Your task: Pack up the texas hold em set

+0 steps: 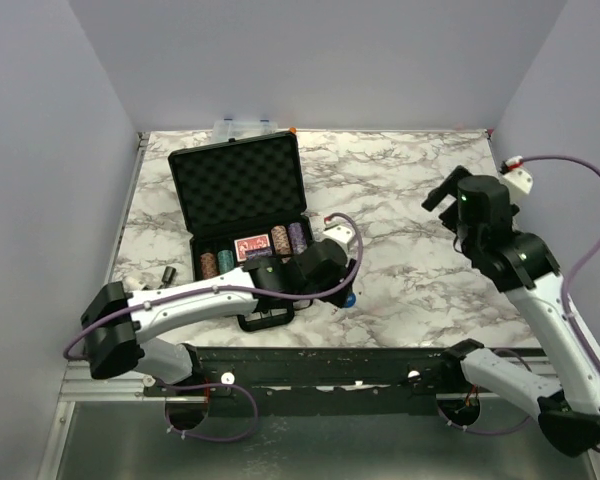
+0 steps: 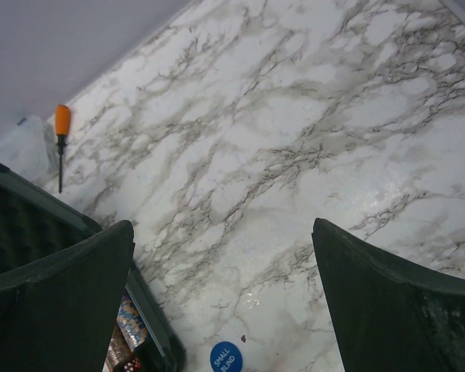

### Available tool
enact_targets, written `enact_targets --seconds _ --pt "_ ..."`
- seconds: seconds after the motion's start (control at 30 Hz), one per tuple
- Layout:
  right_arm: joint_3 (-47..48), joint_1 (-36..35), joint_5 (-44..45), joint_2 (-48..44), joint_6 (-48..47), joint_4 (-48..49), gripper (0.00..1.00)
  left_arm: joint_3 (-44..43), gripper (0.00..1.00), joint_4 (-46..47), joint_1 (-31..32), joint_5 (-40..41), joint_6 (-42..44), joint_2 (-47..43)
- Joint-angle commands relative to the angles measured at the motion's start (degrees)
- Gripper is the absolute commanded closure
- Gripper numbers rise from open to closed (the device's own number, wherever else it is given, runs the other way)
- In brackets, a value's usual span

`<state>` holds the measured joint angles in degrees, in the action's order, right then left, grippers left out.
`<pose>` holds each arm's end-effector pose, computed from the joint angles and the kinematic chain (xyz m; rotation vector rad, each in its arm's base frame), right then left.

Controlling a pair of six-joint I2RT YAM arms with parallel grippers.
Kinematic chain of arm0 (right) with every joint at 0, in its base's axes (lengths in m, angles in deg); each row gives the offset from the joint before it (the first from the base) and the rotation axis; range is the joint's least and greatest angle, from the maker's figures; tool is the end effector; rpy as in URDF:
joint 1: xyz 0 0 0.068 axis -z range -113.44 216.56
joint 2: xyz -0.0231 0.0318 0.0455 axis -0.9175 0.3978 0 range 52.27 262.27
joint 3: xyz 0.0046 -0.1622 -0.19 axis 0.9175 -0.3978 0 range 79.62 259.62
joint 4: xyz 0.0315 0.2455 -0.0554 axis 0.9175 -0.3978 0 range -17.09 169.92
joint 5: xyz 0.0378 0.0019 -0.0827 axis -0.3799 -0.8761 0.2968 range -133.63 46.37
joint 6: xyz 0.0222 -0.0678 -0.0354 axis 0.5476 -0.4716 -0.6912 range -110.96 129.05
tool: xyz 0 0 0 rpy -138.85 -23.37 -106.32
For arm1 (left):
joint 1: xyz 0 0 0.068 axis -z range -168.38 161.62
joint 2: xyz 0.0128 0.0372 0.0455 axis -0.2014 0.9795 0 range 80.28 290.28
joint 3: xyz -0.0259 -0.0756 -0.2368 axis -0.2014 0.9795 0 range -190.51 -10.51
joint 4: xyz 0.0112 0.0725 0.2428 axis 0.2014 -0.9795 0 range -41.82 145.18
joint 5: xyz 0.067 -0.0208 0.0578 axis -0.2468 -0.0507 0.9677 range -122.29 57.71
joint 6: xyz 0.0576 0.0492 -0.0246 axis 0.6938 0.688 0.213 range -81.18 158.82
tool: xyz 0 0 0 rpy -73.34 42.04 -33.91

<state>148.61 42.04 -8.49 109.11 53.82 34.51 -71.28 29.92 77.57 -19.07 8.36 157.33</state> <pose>0.2131 0.0537 0.3518 0.6911 1.9162 0.0935 0.1428 -0.2818 0.2455 0.5987 2.2721 -0.6061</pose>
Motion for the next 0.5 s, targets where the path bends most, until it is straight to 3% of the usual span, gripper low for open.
enact_targets --seconds 0.0,0.2,0.47 --pt "1.47 0.27 4.83 -8.37 -2.74 -0.18 0.00 -4.52 0.31 0.66 2.30 2.47 -2.23 7.34" --pt "2.59 0.33 5.30 -12.70 -5.88 -0.74 0.00 -13.20 0.31 -4.64 3.28 3.56 -2.37 19.01" --pt "1.74 0.30 5.06 -14.19 -7.33 -0.18 0.00 -18.24 0.31 -8.93 3.43 5.54 -1.46 27.46"
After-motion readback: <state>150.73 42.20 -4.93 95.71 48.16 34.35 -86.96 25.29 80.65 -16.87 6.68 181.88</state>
